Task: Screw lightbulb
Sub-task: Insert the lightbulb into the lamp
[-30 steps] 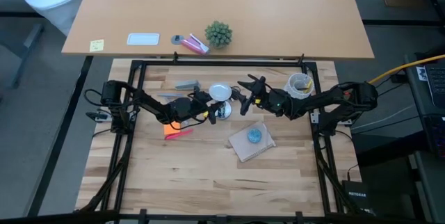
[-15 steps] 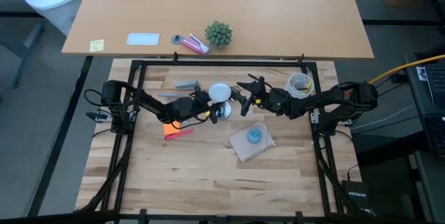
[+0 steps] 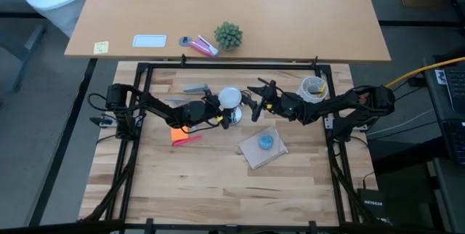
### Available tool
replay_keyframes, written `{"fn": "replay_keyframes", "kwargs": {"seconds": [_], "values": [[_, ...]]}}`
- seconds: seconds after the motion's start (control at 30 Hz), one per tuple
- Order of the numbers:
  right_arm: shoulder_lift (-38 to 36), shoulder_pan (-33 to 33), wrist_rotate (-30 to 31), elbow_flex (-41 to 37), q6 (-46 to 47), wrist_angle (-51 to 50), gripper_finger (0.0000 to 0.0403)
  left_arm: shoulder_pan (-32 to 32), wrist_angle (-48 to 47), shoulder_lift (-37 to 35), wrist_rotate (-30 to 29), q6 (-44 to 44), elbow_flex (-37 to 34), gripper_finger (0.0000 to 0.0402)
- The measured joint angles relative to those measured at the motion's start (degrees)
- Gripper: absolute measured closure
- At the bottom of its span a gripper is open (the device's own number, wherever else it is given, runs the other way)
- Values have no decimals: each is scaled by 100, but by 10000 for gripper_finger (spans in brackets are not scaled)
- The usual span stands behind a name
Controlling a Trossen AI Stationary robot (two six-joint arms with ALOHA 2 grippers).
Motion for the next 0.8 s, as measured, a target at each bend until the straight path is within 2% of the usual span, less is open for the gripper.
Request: {"fn": "replay_keyframes", "kwargs": {"seconds": [0.8], "values": [[0,2,-8,0,-4,-188,167,-9,-220,-20,-28,9,0,233]]}}
